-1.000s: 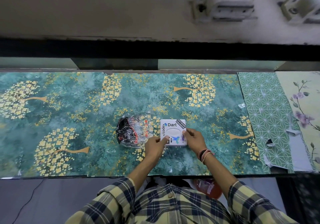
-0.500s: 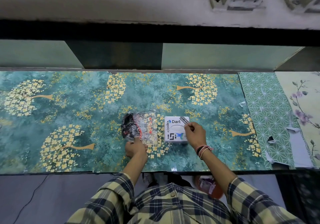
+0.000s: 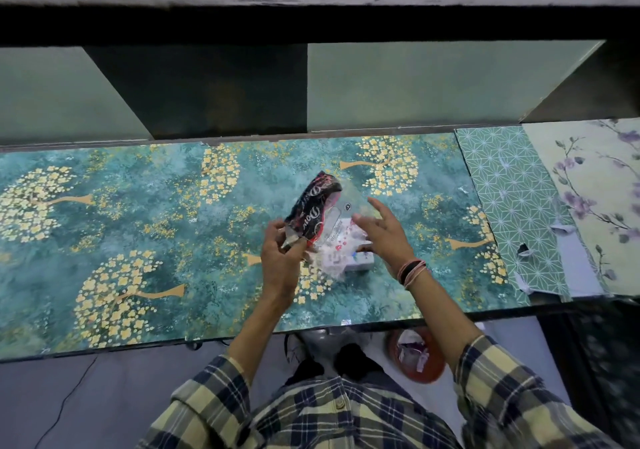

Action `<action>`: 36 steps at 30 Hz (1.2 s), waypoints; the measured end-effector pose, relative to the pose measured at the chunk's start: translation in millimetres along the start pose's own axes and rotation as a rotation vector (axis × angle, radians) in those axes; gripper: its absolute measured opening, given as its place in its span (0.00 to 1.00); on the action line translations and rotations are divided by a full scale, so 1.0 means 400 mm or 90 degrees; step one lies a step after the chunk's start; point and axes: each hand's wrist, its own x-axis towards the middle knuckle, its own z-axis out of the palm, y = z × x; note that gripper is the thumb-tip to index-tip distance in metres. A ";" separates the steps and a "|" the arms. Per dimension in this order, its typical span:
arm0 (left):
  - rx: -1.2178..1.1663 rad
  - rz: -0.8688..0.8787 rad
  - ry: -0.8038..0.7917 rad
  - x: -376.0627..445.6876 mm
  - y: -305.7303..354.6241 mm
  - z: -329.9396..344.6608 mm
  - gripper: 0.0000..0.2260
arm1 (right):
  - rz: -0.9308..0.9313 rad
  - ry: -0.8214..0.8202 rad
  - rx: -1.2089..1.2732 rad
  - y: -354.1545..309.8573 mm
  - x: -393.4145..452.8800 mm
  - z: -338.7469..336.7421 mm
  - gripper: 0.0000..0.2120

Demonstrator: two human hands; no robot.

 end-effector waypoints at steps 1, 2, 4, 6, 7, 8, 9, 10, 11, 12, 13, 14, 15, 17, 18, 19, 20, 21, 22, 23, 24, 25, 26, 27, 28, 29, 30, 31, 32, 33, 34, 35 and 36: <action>0.039 0.026 -0.030 -0.006 -0.005 0.005 0.14 | 0.016 0.009 0.047 -0.001 -0.011 -0.012 0.28; 0.082 0.063 -0.065 -0.013 -0.011 0.010 0.14 | 0.036 0.014 0.090 -0.001 -0.024 -0.026 0.25; 0.213 0.201 -0.147 -0.021 -0.034 0.022 0.13 | 0.085 -0.002 0.175 0.000 -0.057 -0.056 0.24; 0.396 0.362 -0.250 -0.033 -0.058 0.039 0.14 | 0.110 -0.015 0.189 0.006 -0.093 -0.084 0.27; 0.481 0.423 -0.300 -0.046 -0.064 0.053 0.14 | 0.108 -0.008 0.163 0.013 -0.112 -0.096 0.26; 0.557 0.466 -0.346 -0.063 -0.066 0.070 0.14 | 0.096 -0.002 0.124 0.023 -0.129 -0.109 0.23; 0.625 0.495 -0.387 -0.083 -0.066 0.090 0.13 | 0.079 0.001 0.087 0.036 -0.145 -0.121 0.20; 0.677 0.504 -0.424 -0.103 -0.071 0.113 0.12 | 0.058 -0.003 0.052 0.050 -0.161 -0.136 0.18; 0.706 0.504 -0.452 -0.128 -0.080 0.139 0.12 | 0.042 -0.004 0.026 0.069 -0.179 -0.157 0.17; 0.700 0.495 -0.463 -0.149 -0.088 0.159 0.13 | 0.031 0.002 0.003 0.089 -0.192 -0.178 0.14; 0.668 0.468 -0.448 -0.168 -0.098 0.177 0.13 | 0.019 0.011 -0.011 0.108 -0.206 -0.198 0.11; 0.602 0.415 -0.407 -0.197 -0.109 0.202 0.12 | 0.004 0.027 -0.028 0.130 -0.226 -0.229 0.09; 0.517 0.331 -0.344 -0.227 -0.116 0.226 0.12 | -0.014 0.046 -0.045 0.153 -0.244 -0.259 0.08; 0.342 0.108 -0.193 -0.286 -0.125 0.267 0.09 | -0.046 0.088 -0.083 0.207 -0.288 -0.317 0.07; 0.263 -0.009 -0.148 -0.315 -0.132 0.286 0.07 | -0.059 0.108 -0.092 0.232 -0.314 -0.338 0.07; 0.209 -0.099 -0.133 -0.342 -0.143 0.305 0.04 | -0.071 0.118 -0.094 0.262 -0.338 -0.357 0.06; 0.182 -0.158 -0.130 -0.363 -0.163 0.322 0.07 | -0.085 0.116 -0.093 0.284 -0.363 -0.371 0.07; 0.165 -0.201 -0.134 -0.384 -0.183 0.338 0.11 | -0.104 0.107 -0.099 0.306 -0.386 -0.381 0.07; 0.151 -0.235 -0.131 -0.401 -0.202 0.351 0.14 | -0.116 0.084 -0.110 0.329 -0.406 -0.391 0.07; 0.137 -0.270 -0.125 -0.417 -0.220 0.362 0.15 | -0.112 0.049 -0.116 0.345 -0.429 -0.401 0.09; 0.116 -0.316 -0.117 -0.431 -0.238 0.369 0.13 | -0.092 0.005 -0.114 0.361 -0.452 -0.411 0.12; 0.084 -0.370 -0.105 -0.441 -0.256 0.376 0.11 | -0.080 -0.040 -0.131 0.381 -0.470 -0.423 0.15; 0.049 -0.428 -0.094 -0.452 -0.268 0.380 0.10 | -0.086 -0.067 -0.173 0.402 -0.485 -0.434 0.17; 0.021 -0.484 -0.088 -0.462 -0.279 0.384 0.11 | -0.096 -0.073 -0.225 0.430 -0.494 -0.447 0.19; 0.002 -0.530 -0.094 -0.472 -0.295 0.388 0.12 | -0.105 -0.059 -0.263 0.457 -0.501 -0.459 0.20; -0.014 -0.569 -0.103 -0.480 -0.314 0.392 0.12 | -0.111 -0.032 -0.265 0.485 -0.507 -0.470 0.19; -0.028 -0.600 -0.117 -0.489 -0.334 0.396 0.12 | -0.113 -0.003 -0.257 0.514 -0.514 -0.481 0.18; -0.036 -0.625 -0.130 -0.498 -0.355 0.399 0.11 | -0.124 0.030 -0.255 0.536 -0.521 -0.490 0.16; -0.039 -0.647 -0.140 -0.502 -0.381 0.401 0.10 | -0.129 0.071 -0.261 0.560 -0.520 -0.497 0.15; -0.030 -0.665 -0.153 -0.502 -0.410 0.405 0.09 | -0.118 0.110 -0.259 0.586 -0.512 -0.509 0.14; -0.012 -0.682 -0.165 -0.502 -0.453 0.406 0.09 | -0.077 0.150 -0.237 0.630 -0.503 -0.522 0.13; 0.004 -0.690 -0.171 -0.502 -0.480 0.405 0.08 | -0.031 0.185 -0.221 0.662 -0.496 -0.534 0.14; 0.019 -0.686 -0.177 -0.500 -0.505 0.407 0.08 | 0.012 0.219 -0.211 0.694 -0.485 -0.545 0.15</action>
